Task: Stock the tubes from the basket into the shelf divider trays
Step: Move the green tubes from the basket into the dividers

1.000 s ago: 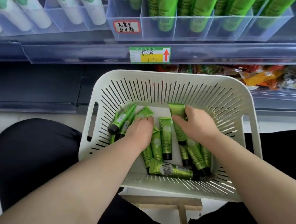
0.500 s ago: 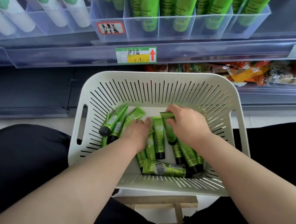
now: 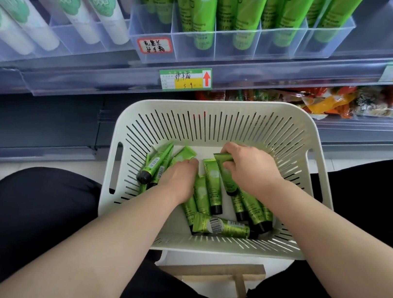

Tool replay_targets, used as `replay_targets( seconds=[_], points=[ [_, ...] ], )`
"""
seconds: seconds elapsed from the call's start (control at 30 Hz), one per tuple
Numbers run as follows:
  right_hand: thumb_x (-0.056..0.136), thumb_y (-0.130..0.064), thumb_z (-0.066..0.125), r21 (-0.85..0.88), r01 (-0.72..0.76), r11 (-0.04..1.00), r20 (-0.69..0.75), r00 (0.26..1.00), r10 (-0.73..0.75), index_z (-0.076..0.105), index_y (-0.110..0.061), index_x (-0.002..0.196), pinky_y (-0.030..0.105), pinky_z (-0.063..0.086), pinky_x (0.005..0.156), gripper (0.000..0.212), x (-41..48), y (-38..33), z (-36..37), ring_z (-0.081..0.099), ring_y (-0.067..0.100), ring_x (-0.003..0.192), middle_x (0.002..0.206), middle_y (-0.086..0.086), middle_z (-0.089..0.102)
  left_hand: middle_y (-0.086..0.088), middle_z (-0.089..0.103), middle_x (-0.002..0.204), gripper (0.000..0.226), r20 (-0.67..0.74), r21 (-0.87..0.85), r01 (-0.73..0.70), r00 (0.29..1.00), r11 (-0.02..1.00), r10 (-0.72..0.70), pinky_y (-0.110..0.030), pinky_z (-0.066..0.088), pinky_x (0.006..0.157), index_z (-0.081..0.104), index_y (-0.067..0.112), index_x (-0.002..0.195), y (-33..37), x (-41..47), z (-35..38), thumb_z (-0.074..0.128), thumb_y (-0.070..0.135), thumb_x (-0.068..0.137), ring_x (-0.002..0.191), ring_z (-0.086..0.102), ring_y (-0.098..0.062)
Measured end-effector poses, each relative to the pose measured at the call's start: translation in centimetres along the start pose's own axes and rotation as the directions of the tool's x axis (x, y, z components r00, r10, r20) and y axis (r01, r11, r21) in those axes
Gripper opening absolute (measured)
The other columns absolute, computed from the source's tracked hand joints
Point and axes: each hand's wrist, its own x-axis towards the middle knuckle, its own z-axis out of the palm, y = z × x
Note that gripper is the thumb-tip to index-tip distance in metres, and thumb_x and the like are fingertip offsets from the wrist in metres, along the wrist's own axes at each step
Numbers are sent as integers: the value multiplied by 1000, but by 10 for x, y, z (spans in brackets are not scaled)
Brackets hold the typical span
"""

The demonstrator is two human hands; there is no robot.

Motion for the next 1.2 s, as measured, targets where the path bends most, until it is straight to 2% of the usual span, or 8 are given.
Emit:
replay_targets(
  seconds=[0.1, 0.33, 0.43, 0.53, 0.73, 0.87, 1.0, 1.2],
  points=[
    [96, -28, 50, -10, 13, 1000, -16, 1000, -13, 51, -25, 118, 30, 47, 64, 22, -4, -5, -4, 57, 21, 81, 102, 0, 64, -10, 62, 104, 36, -14, -104, 35, 999, 994, -36, -39, 50, 64, 46, 14, 118, -4, -9, -5, 61, 8, 85, 88, 60, -31],
    [92, -28, 54, 51, 54, 997, -147, 988, -46, 57, -28, 114, 35, 50, 73, 22, -22, -17, -27, 61, 22, 93, 103, -4, 67, -1, 67, 107, 26, -337, -303, -133, 941, 944, 24, -33, 49, 88, 70, 20, 115, -5, -45, -45, 64, 16, 90, 100, 61, -20],
    [92, -27, 53, 55, 85, 995, -228, 971, -70, 56, -28, 119, 35, 49, 74, 27, -25, -26, -48, 62, 25, 95, 107, -2, 67, 0, 66, 108, 24, -516, -333, -220, 856, 917, 18, -26, 43, 92, 70, 16, 114, -4, -65, -78, 63, 15, 91, 101, 60, -17],
    [93, -26, 52, 12, 130, 991, -308, 944, -120, 53, -29, 124, 36, 49, 75, 31, -25, -40, -76, 62, 28, 100, 116, -1, 65, -3, 66, 110, 24, -655, -344, -280, 755, 896, -16, -18, 37, 86, 69, 13, 114, -1, -82, -126, 64, 13, 91, 101, 60, -18],
    [95, -24, 49, -29, 202, 979, -472, 860, -192, 55, -27, 123, 40, 51, 72, 29, -21, -67, -140, 60, 29, 98, 113, 1, 59, 6, 66, 107, 24, -856, -281, -378, 514, 882, -52, -19, 41, 82, 70, 17, 113, 4, -113, -230, 64, 14, 90, 89, 55, -6],
    [95, -22, 49, -69, 240, 968, -544, 804, -238, 58, -23, 121, 41, 51, 68, 27, -14, -83, -171, 59, 30, 92, 106, 4, 58, 1, 68, 110, 26, -914, -235, -330, 394, 914, -93, -27, 44, 89, 69, 20, 114, 1, -110, -286, 60, 15, 90, 95, 59, -15],
    [95, -23, 50, -93, 254, 963, -578, 774, -260, 58, -26, 121, 36, 50, 67, 27, -3, -89, -187, 58, 25, 95, 105, 0, 58, 0, 65, 107, 22, -909, -206, -277, 408, 939, -79, -24, 38, 79, 68, 21, 110, -3, -85, -315, 57, 14, 92, 97, 57, -17],
    [96, -24, 50, -101, 268, 958, -582, 765, -275, 58, -27, 122, 38, 53, 68, 27, 10, -86, -193, 59, 21, 93, 106, -2, 59, -6, 65, 114, 25, -827, -214, -175, 555, 961, -83, -26, 39, 79, 66, 17, 115, -5, -41, -325, 56, 11, 93, 100, 56, -22]
  ],
)
